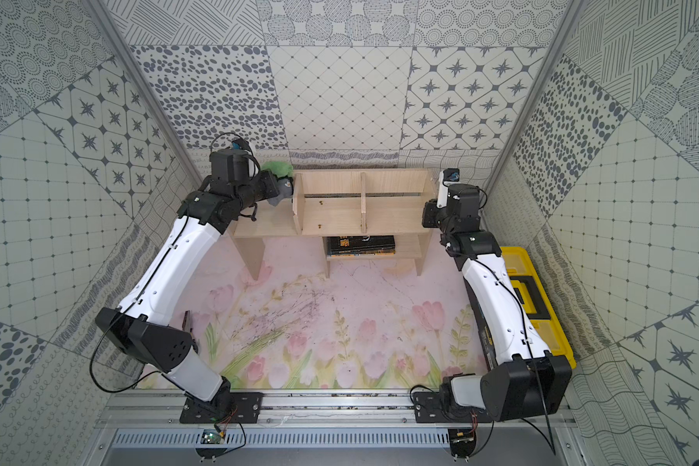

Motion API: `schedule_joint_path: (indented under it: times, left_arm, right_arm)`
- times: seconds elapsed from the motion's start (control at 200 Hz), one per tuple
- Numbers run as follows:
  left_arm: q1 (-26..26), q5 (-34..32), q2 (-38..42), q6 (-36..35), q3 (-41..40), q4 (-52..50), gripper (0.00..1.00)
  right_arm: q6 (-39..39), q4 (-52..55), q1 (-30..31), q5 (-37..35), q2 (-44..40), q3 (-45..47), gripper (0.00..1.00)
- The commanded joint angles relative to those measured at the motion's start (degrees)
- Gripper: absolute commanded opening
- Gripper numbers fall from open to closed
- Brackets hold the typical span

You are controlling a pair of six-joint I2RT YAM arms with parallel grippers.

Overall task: Wipe the bookshelf clean with a cloth
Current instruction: Wipe the dust from the shelf.

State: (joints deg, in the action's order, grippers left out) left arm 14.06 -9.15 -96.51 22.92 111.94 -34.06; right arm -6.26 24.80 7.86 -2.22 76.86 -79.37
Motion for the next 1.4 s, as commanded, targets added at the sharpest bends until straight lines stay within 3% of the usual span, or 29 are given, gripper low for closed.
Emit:
schedule_joint_path:
  times: [0.0,0.185,0.31,0.46,0.58,0.64,0.775,0.975,1.14,1.281,1.396]
  left_arm:
    - [-4.3,-5.9,-1.2,-0.5,1.0,-6.4,0.0]
    - [-4.0,4.1,2.8,-0.3,-8.5,-1.1,0.0]
    - [-1.4,5.2,5.8,0.3,-15.4,0.5,0.0]
    - [-0.2,4.1,12.4,0.9,-30.7,7.0,0.0]
    - [0.0,7.8,13.0,0.6,-33.5,6.3,0.0]
    - [0.0,7.1,13.2,0.2,-32.5,5.6,0.0]
    - [-1.5,-4.3,13.1,-0.6,-23.7,0.4,0.0]
    - [-5.3,-8.4,10.9,-3.0,-9.4,-4.1,0.0]
    - [-5.5,-10.2,5.8,-4.8,-1.6,-5.7,0.0]
    - [-5.6,-8.7,0.5,-2.5,2.6,-7.0,0.0]
    - [-5.5,1.2,-3.0,1.5,5.3,-4.6,0.0]
  right_arm:
    - [-7.4,2.0,3.2,12.7,0.6,1.9,0.0]
    - [-7.6,1.8,3.2,13.0,0.6,1.9,0.0]
    - [-7.5,1.9,3.2,12.8,0.2,2.0,0.0]
    - [-7.4,2.0,3.2,12.6,-0.5,2.5,0.0]
    - [-7.5,1.9,3.2,13.0,-0.3,2.0,0.0]
    - [-7.6,1.9,3.2,12.9,-0.4,2.0,0.0]
    - [-7.4,2.0,3.2,12.6,-0.8,2.2,0.0]
    - [-7.4,1.7,3.2,13.4,-0.5,2.0,0.0]
    - [-7.7,1.0,3.2,14.4,-0.1,2.1,0.0]
    - [-7.7,1.0,3.2,14.5,-0.1,2.4,0.0]
    - [-8.1,0.6,3.2,15.2,-0.3,2.9,0.0]
